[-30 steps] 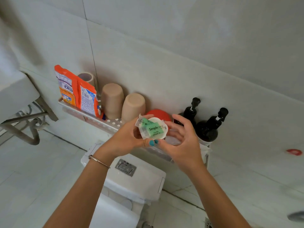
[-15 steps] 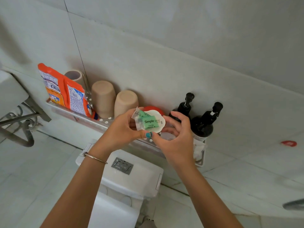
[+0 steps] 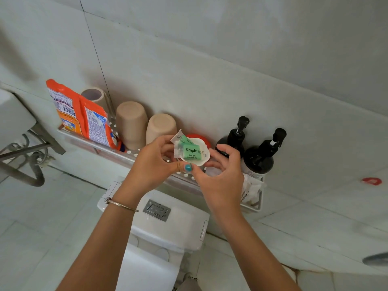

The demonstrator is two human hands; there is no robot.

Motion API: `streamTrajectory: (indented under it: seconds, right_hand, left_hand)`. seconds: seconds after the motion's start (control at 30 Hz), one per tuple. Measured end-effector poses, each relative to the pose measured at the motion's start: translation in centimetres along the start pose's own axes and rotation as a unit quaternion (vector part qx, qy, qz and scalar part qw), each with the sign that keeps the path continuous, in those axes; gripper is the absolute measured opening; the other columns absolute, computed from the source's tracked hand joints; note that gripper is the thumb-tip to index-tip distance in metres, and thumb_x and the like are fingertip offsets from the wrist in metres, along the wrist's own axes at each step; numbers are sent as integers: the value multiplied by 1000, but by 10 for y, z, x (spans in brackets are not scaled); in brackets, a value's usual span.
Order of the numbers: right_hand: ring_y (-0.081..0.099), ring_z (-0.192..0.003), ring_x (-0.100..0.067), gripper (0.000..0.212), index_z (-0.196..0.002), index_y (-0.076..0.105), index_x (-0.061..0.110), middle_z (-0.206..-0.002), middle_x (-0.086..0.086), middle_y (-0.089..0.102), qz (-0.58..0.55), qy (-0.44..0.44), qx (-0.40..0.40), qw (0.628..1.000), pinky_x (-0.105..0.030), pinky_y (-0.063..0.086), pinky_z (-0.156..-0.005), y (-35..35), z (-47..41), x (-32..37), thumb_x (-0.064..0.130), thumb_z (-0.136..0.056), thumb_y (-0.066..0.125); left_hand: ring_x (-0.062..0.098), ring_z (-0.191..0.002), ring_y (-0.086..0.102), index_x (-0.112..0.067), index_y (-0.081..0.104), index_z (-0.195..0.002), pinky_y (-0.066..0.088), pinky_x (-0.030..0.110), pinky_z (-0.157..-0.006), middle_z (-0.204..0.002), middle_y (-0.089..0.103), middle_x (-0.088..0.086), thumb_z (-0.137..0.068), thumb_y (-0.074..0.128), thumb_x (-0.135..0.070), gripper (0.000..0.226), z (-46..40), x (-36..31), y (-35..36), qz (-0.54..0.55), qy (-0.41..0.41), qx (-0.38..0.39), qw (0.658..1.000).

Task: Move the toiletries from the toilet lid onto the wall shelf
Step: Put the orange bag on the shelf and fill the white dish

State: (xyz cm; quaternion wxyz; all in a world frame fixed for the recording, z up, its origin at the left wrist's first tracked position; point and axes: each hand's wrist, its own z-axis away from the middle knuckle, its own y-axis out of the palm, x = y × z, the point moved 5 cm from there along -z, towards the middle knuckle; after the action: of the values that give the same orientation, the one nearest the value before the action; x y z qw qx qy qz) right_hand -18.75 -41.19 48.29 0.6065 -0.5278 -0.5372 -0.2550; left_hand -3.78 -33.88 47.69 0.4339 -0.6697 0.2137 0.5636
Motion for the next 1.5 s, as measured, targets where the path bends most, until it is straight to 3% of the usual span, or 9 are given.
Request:
streamTrajectory:
  seconds: [0.07,0.17,0.4,0.6,0.7,0.83,1.17,1.33,1.5]
  right_hand:
    - [64,-93,3,69,-115,42,37,-109,20,65,8,3,2,1000,-24,54,-82,2,1,1,27,-65,89]
    - [63,-93,6,69,-114,39,41,-110,21,64,22,6,-5,1000,-21,53,-79,3,2,2,32,-66,88]
    - [64,-97,1,55,-116,42,40,-123,15,66,4,30,-15,999,-36,55,-86,7,1,-2,24,-79,79]
    - [65,-91,8,51,-112,45,40,-118,9,68,-38,41,-31,998,-23,56,-82,5,-1,0,9,-82,75]
    - [66,-89,9,52,-112,47,36,-108,15,68,-55,46,-47,996,-22,57,-80,6,0,0,12,-79,78]
    - [66,-86,10,49,-109,49,35,-92,28,63,-54,35,-73,995,-22,57,-80,7,1,0,12,-78,80]
    - [65,-87,12,43,-108,52,34,-89,30,63,-48,29,-110,992,-21,56,-81,8,1,-1,13,-81,77]
    - [66,-86,10,43,-108,53,35,-90,23,66,-57,38,-141,988,-20,57,-79,10,-2,-4,15,-80,79]
    - [63,-94,10,43,-109,53,36,-97,22,63,-45,16,-127,991,-11,53,-78,14,6,-6,15,-81,77]
  left_hand:
    - [6,-73,59,-20,53,-129,52,17,-72,-95,72,-19,-66,83,-27,70,-1,2,0,-11,9,-4,1000]
    - [23,-83,63,-19,53,-131,54,32,-82,-96,74,-17,-74,79,-21,62,-2,7,0,2,11,-5,1000]
    - [-8,-76,63,-17,57,-123,47,5,-70,-103,70,-13,-81,73,-15,45,0,3,6,15,19,-51,998]
    - [-15,-74,61,-11,58,-121,45,2,-68,-94,69,-12,-79,76,-16,46,2,0,4,3,27,-127,992]
    - [-10,-73,60,-15,58,-120,45,2,-67,-89,65,-21,-77,78,-18,48,4,-3,6,1,31,-129,991]
    - [-5,-66,59,-15,54,-120,47,6,-66,-90,66,-17,-72,82,-16,55,8,-4,9,26,33,-139,989]
    - [-2,-75,63,-19,47,-96,49,13,-64,-85,68,-13,-72,82,-25,43,10,7,12,5,25,-182,983]
    - [-3,-76,63,-29,42,-85,48,7,-64,-88,67,-15,-71,82,-26,43,4,6,12,7,26,-178,984]
    - [-4,-76,62,-27,43,-91,45,7,-61,-95,66,-14,-74,80,-25,41,10,8,17,-7,44,-171,984]
